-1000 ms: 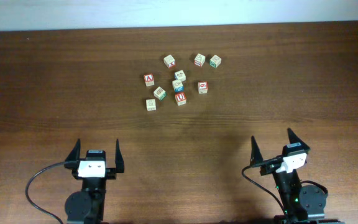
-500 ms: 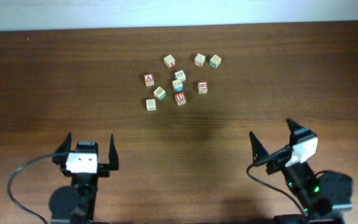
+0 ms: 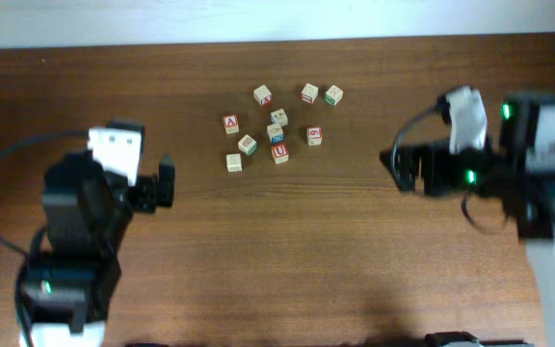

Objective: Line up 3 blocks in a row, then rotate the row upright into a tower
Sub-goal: 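Move the right gripper over the block cluster toward the red 6 block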

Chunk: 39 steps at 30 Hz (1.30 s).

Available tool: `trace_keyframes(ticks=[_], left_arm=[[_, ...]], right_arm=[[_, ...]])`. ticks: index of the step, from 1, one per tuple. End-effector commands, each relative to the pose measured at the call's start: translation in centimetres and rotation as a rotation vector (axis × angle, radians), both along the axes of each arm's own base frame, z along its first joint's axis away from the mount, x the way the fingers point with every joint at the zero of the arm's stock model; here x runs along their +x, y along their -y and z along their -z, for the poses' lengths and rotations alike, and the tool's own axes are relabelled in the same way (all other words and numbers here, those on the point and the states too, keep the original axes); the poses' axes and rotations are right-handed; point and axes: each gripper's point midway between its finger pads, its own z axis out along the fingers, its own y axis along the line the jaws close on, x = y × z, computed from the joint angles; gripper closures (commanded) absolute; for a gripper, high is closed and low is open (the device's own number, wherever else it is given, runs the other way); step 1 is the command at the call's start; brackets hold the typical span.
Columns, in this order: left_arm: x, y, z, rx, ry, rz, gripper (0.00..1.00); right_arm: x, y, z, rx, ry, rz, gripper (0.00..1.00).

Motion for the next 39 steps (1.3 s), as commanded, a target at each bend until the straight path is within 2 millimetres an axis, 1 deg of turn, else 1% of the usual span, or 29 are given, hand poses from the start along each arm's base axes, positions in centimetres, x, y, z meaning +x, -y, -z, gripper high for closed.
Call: trace_keyframes(ticks=[1,3,4,6,8,10,12,13,14,15,16,19,21,25,28,31,33,37,39], left_arm=[[2.5,2.1,-1.3,-0.049,-0.083,0.101,0.01],[3.6,2.8,-0.5,-0.068,-0.152,0.129,0.01],[4.5,2.8,0.8,-0.068,-0.195,0.126,0.01],[5.6,2.9,3.0,-0.068,-0.258,0.124,0.01],[6.0,2.9,4.8,-0.069,-0.32,0.122,0.01],[6.2,3.0,7.2,-0.068,-0.405,0.12,0.01],[6.5,3.0,9.2,-0.067,-0.468,0.117,0.01],[6.7,3.0,10.0,-0.067,-0.489,0.116,0.01],[6.8,3.1,10.6,-0.067,-0.505,0.115,0.01],[7.0,3.1,11.3,-0.067,-0.526,0.114,0.01],[7.1,3.0,11.8,-0.066,-0.538,0.113,0.01],[7.3,3.1,12.6,-0.066,-0.56,0.113,0.01],[7.9,3.1,12.4,-0.067,-0.538,0.113,0.01],[7.9,3.1,12.5,-0.066,-0.539,0.114,0.01],[7.9,3.1,12.5,-0.066,-0.539,0.113,0.01],[7.9,3.1,12.5,-0.066,-0.539,0.113,0.01],[7.9,3.1,12.5,-0.066,-0.54,0.113,0.01],[7.9,3.1,12.5,-0.066,-0.54,0.113,0.01],[7.9,3.1,12.5,-0.066,-0.539,0.113,0.01]], right_arm=[[3.3,-0.4,0.3,0.024,-0.07,-0.012,0.02],[4.8,-1.1,1.2,0.076,-0.103,-0.017,0.02],[5.7,-1.9,2.4,0.114,-0.14,-0.047,0.02],[7.8,-2.6,3.9,0.12,-0.142,-0.069,0.02],[9.5,-3.7,5.2,0.122,-0.147,-0.066,0.02],[11.9,-4.8,8.0,0.055,-0.173,0.003,0.01],[13.2,-6.3,10.9,-0.024,-0.198,0.044,0.0],[13.9,-7.0,12.3,-0.061,-0.203,0.064,0.02],[14.4,-7.5,13.2,-0.092,-0.201,0.083,0.05],[15.3,-8.3,14.9,-0.145,-0.192,0.105,0.1],[15.7,-8.7,15.9,-0.175,-0.191,0.126,0.1],[16.5,-9.8,19.2,-0.242,-0.202,0.144,0.09],[17.2,-10.0,21.3,-0.272,-0.207,0.15,0.1],[18.4,-10.4,24.0,-0.276,-0.211,0.151,0.13],[19.2,-10.7,25.4,-0.273,-0.203,0.152,0.18],[19.7,-10.9,25.9,-0.266,-0.189,0.154,0.22],[20.1,-11.0,26.8,-0.265,-0.187,0.155,0.25],[20.4,-11.1,28.6,-0.274,-0.2,0.155,0.29],[20.4,-11.1,28.8,-0.275,-0.2,0.155,0.35]])
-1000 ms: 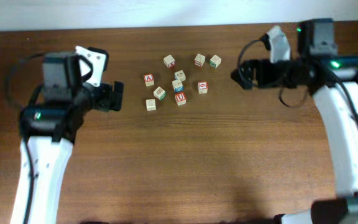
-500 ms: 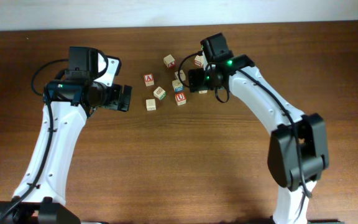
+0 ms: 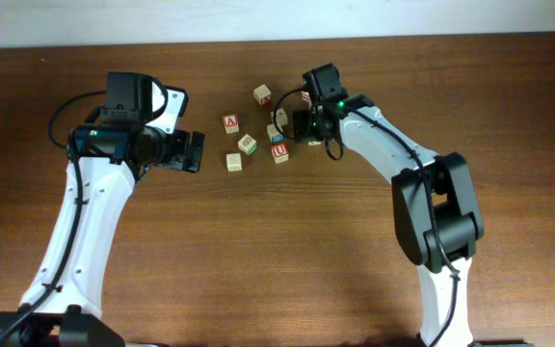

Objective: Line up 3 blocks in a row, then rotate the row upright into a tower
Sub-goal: 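Move the right gripper over the block cluster toward the red 6 block, then lower the right gripper and grasp the red 6 block, then carry the 6 block down-right and set it on the table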

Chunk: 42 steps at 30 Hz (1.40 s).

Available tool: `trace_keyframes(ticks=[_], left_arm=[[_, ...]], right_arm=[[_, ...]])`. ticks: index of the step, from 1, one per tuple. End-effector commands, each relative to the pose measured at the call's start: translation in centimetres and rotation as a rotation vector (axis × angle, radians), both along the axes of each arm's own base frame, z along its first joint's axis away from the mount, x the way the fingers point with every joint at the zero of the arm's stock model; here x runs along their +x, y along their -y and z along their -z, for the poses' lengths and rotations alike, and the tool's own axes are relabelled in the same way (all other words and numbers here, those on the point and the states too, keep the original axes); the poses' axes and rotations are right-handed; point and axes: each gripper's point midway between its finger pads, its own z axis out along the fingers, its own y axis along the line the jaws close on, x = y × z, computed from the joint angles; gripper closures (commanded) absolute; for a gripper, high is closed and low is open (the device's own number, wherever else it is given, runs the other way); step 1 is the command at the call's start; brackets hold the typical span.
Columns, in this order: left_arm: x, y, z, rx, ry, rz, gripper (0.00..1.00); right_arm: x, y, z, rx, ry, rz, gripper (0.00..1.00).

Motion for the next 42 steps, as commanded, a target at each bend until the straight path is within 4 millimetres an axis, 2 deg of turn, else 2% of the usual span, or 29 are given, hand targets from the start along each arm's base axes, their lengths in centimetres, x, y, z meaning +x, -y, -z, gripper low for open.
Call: trace_keyframes(ticks=[1,2,4,7,10,11,13,16,17,18,20,21,23,24,26,28,30,33,36,37,38,42], left_arm=[[0.3,0.1,-0.3,-0.006,0.008,0.011,0.01],[0.3,0.1,-0.3,-0.006,0.008,0.011,0.01],[0.3,0.1,-0.3,-0.006,0.008,0.011,0.01],[0.3,0.1,-0.3,-0.006,0.008,0.011,0.01],[0.3,0.1,-0.3,-0.006,0.008,0.011,0.01],[0.3,0.1,-0.3,-0.006,0.008,0.011,0.01],[0.3,0.1,-0.3,-0.006,0.008,0.011,0.01],[0.3,0.1,-0.3,-0.006,0.008,0.011,0.01],[0.3,0.1,-0.3,-0.006,0.008,0.011,0.01],[0.3,0.1,-0.3,-0.006,0.008,0.011,0.01],[0.3,0.1,-0.3,-0.006,0.008,0.011,0.01],[0.3,0.1,-0.3,-0.006,0.008,0.011,0.01],[0.3,0.1,-0.3,-0.006,0.008,0.011,0.01],[0.3,0.1,-0.3,-0.006,0.008,0.011,0.01],[0.3,0.1,-0.3,-0.006,0.008,0.011,0.01],[0.3,0.1,-0.3,-0.006,0.008,0.011,0.01],[0.3,0.1,-0.3,-0.006,0.008,0.011,0.01],[0.3,0.1,-0.3,-0.006,0.008,0.011,0.01],[0.3,0.1,-0.3,-0.006,0.008,0.011,0.01],[0.3,0.1,-0.3,-0.006,0.008,0.011,0.01],[0.3,0.1,-0.3,-0.006,0.008,0.011,0.01],[0.3,0.1,-0.3,-0.006,0.008,0.011,0.01]], right_arm=[[0.6,0.1,0.4,-0.012,0.01,0.016,0.4],[0.6,0.1,0.4,-0.012,0.009,0.016,0.46],[0.4,0.2,1.2,-0.018,-0.009,0.016,0.48],[0.3,0.3,1.3,-0.019,-0.013,0.016,0.62],[-0.1,0.4,0.7,-0.025,-0.027,0.016,0.75],[-0.3,0.5,-0.2,-0.025,-0.026,0.016,0.79],[-0.4,0.6,-3.4,-0.017,-0.004,0.017,0.84],[-1.1,0.8,-9.7,0.006,0.049,0.016,0.87],[-2.0,0.9,-12.3,0.024,0.058,0.009,0.87],[-3.7,0.7,-15.1,0.062,0.051,-0.013,0.87],[-6.3,1.3,-17.0,0.083,0.008,-0.001,0.87],[-8.0,1.9,-17.1,0.083,-0.047,0.037,0.87],[-10.8,3.0,-15.8,0.051,-0.174,0.084,0.87],[-12.7,3.4,-13.4,0.018,-0.264,0.101,0.87],[-14.4,3.6,-10.0,-0.014,-0.333,0.094,0.87],[-15.7,3.8,-5.7,-0.035,-0.371,0.087,0.87],[-16.3,4.0,-3.0,-0.036,-0.37,0.082,0.87],[-16.6,4.2,-0.7,-0.038,-0.351,0.056,0.87],[-16.6,4.1,-0.1,-0.038,-0.339,0.033,0.86],[-16.6,4.2,-0.1,-0.041,-0.338,0.031,0.8],[-16.6,4.2,-0.1,-0.043,-0.339,0.031,0.68],[-16.6,4.2,-0.1,-0.044,-0.341,0.032,0.58]])
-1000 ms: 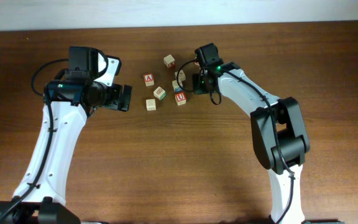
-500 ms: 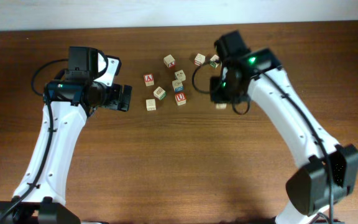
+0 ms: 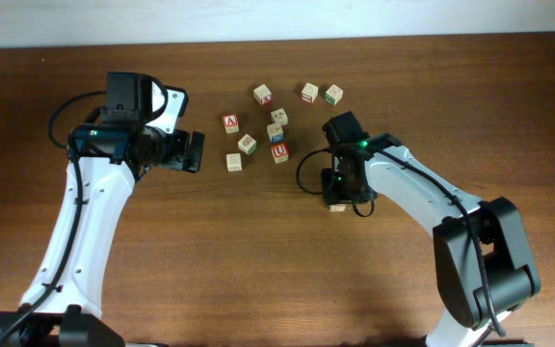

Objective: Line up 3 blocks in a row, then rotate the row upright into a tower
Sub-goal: 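Carry the 6 block down-right and set it on the table, then grasp the red U block with the right gripper, place beside the 6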

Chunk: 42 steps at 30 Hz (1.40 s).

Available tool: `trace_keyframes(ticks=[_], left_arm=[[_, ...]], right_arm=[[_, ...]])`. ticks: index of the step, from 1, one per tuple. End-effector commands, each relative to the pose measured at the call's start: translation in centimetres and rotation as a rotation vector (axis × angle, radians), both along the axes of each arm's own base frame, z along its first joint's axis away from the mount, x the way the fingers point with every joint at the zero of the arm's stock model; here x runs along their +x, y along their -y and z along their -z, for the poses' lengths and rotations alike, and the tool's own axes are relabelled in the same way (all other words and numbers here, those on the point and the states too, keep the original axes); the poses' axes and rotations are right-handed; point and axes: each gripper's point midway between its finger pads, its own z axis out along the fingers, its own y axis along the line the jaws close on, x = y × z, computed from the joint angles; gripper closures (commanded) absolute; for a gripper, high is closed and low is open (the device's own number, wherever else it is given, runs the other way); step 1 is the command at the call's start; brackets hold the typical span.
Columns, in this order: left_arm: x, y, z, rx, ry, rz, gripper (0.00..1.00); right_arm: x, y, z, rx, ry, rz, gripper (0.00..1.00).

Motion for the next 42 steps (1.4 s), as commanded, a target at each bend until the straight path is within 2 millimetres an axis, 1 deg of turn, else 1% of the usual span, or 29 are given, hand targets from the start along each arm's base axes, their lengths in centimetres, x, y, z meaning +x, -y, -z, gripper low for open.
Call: trace_keyframes(ticks=[1,2,4,5,6,7,8,9,10,11,12,13,14,15,17,18,19,22,26,29,31,34,36,37,38,40,41,42], left_arm=[[0.3,0.1,-0.3,-0.006,0.008,0.011,0.01],[0.3,0.1,-0.3,-0.006,0.008,0.011,0.01],[0.3,0.1,-0.3,-0.006,0.008,0.011,0.01],[0.3,0.1,-0.3,-0.006,0.007,0.011,0.01],[0.4,0.1,-0.3,-0.006,0.01,0.011,0.01],[0.3,0.1,-0.3,-0.006,0.009,0.012,0.01],[0.3,0.2,-0.3,-0.006,0.008,0.012,0.01],[0.3,0.1,-0.3,-0.006,0.008,0.011,0.01],[0.3,0.1,-0.3,-0.006,0.008,0.011,0.01],[0.3,0.1,-0.3,-0.006,0.008,0.011,0.01],[0.3,0.1,-0.3,-0.006,0.008,0.011,0.01],[0.3,0.1,-0.3,-0.006,0.008,0.011,0.01],[0.3,0.1,-0.3,-0.006,0.007,0.011,0.01],[0.3,0.1,-0.3,-0.006,0.008,0.011,0.01],[0.3,0.1,-0.3,-0.006,0.008,0.011,0.01],[0.3,0.1,-0.3,-0.006,0.008,0.011,0.01],[0.3,0.1,-0.3,-0.006,0.008,0.011,0.01],[0.3,0.1,-0.3,-0.006,0.007,0.011,0.01],[0.3,0.1,-0.3,-0.006,0.007,0.011,0.01],[0.3,0.1,-0.3,-0.006,0.008,0.011,0.01],[0.3,0.1,-0.3,-0.006,0.007,0.011,0.01],[0.3,0.1,-0.3,-0.006,0.007,0.011,0.01],[0.3,0.1,-0.3,-0.006,0.007,0.011,0.01],[0.3,0.1,-0.3,-0.006,0.007,0.011,0.01],[0.3,0.1,-0.3,-0.006,0.007,0.011,0.01],[0.3,0.1,-0.3,-0.006,0.007,0.011,0.01],[0.3,0.1,-0.3,-0.006,0.007,0.011,0.01],[0.3,0.1,-0.3,-0.006,0.007,0.011,0.01]], right_arm=[[-0.3,-0.1,-0.1,-0.002,0.002,-0.014,0.57],[-0.2,-0.1,-0.1,-0.002,0.005,-0.025,0.57],[0.5,-0.8,-0.9,0.023,0.025,-0.059,0.56],[1.5,-1.8,-2.3,0.064,0.056,-0.101,0.53],[2.6,-2.7,-3.8,0.095,0.093,-0.124,0.48],[4.5,-3.7,-6.0,0.128,0.16,-0.131,0.42],[5.8,-4.4,-7.5,0.146,0.214,-0.136,0.41],[8.2,-6.3,-9.7,0.182,0.341,-0.191,0.4],[9.4,-7.4,-10.3,0.185,0.408,-0.219,0.4],[10.2,-8.1,-10.2,0.167,0.447,-0.238,0.39],[10.9,-9.0,-9.8,0.149,0.486,-0.285,0.35],[11.4,-9.8,-9.0,0.146,0.5,-0.317,0.32],[11.8,-11.0,-7.4,0.142,0.496,-0.35,0.31],[11.9,-11.4,-6.0,0.137,0.477,-0.361,0.31],[11.8,-11.6,-4.4,0.129,0.451,-0.365,0.32],[11.7,-11.5,-3.1,0.119,0.426,-0.368,0.32],[11.7,-11.5,-2.7,0.116,0.418,-0.369,0.33],[11.6,-11.4,-0.4,0.106,0.386,-0.37,0.35],[11.7,-11.4,0.6,0.1,0.376,-0.368,0.42],[12.0,-11.6,1.3,0.104,0.382,-0.365,0.43],[12.2,-11.7,1.3,0.107,0.39,-0.361,0.5],[12.2,-11.7,1.3,0.113,0.385,-0.339,0.7],[12.3,-11.7,1.0,0.115,0.389,-0.339,0.72],[12.2,-11.7,0.5,0.116,0.39,-0.339,0.73],[12.0,-11.7,-0.5,0.119,0.387,-0.34,0.74],[11.3,-11.8,-3.0,0.147,0.372,-0.331,0.75],[10.4,-11.4,-5.8,0.167,0.349,-0.27,0.75],[9.6,-11.4,-7.5,0.193,0.328,-0.241,0.76]])
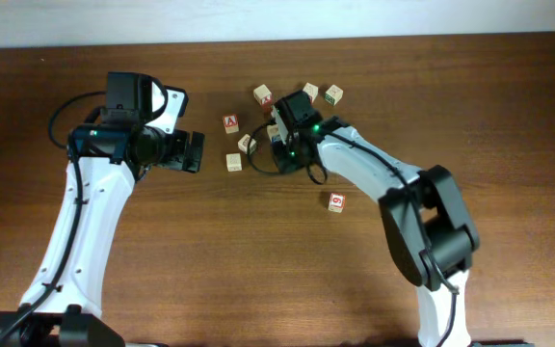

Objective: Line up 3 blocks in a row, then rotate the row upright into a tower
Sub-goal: 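Grasp the red U block with the right gripper, place beside the 6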

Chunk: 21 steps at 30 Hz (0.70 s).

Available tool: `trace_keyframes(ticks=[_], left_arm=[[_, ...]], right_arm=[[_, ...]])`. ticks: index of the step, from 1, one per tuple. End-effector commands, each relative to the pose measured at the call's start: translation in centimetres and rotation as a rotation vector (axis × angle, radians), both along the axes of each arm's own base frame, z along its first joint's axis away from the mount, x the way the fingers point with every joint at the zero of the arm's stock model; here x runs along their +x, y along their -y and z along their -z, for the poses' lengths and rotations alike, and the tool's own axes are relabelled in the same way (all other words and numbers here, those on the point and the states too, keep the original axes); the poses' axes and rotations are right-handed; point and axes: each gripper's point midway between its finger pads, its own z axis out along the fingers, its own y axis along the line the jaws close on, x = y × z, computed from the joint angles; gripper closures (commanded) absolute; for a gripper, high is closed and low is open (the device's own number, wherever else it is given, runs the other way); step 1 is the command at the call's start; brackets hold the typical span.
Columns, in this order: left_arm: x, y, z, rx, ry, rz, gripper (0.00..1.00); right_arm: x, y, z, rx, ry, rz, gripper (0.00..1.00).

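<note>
Several lettered wooden blocks lie at the table's far middle in the overhead view: one at the top (263,93), an "A" block (231,123), a plain-looking one (234,162), one with green (333,93). A block with a red figure (336,202) lies alone, nearer the front. My right gripper (282,149) hangs over the middle of the cluster, and its wrist hides the blocks beneath and its fingers. My left gripper (194,152) stands open just left of the cluster, holding nothing.
The right arm (383,173) stretches across the table from the right front to the cluster. The left arm (85,212) runs along the left side. The wooden table (210,260) ends at a pale wall at the back.
My right gripper has left the red-figure block on the table in front of the cluster and moved back left, over the cluster's middle. The left arm has not moved.
Both arms were drawn back, and the red-figure block sat at the cluster's right. Then the left gripper stood beside the cluster and the right one over that block. Then the right gripper was with it nearer the front, where it now lies alone.
</note>
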Motion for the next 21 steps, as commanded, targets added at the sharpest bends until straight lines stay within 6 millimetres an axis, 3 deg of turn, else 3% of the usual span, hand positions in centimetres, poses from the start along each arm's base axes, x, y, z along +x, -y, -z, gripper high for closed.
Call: trace_keyframes(ticks=[1,3,5,8,13,18,21], left_arm=[[0.3,0.2,-0.3,-0.006,0.008,0.012,0.01],[0.3,0.1,-0.3,-0.006,0.008,0.011,0.01],[0.3,0.2,-0.3,-0.006,0.008,0.012,0.01],[0.3,0.2,-0.3,-0.006,0.008,0.012,0.01],[0.3,0.1,-0.3,-0.006,0.008,0.011,0.01],[0.3,0.2,-0.3,-0.006,0.008,0.012,0.01],[0.3,0.1,-0.3,-0.006,0.008,0.011,0.01]], right_arm=[[-0.6,-0.7,-9.0,0.134,0.032,0.097,0.78],[-2.9,0.6,-10.0,0.117,-0.047,0.166,0.79],[-5.0,2.0,-8.7,0.057,-0.14,0.236,0.82],[-7.7,4.4,-3.8,-0.061,-0.218,0.395,0.83],[-8.7,5.3,0.2,-0.057,-0.223,0.476,0.82],[-8.7,5.6,0.2,-0.061,-0.222,0.506,0.73],[-8.7,5.6,0.2,-0.06,-0.222,0.505,0.6]])
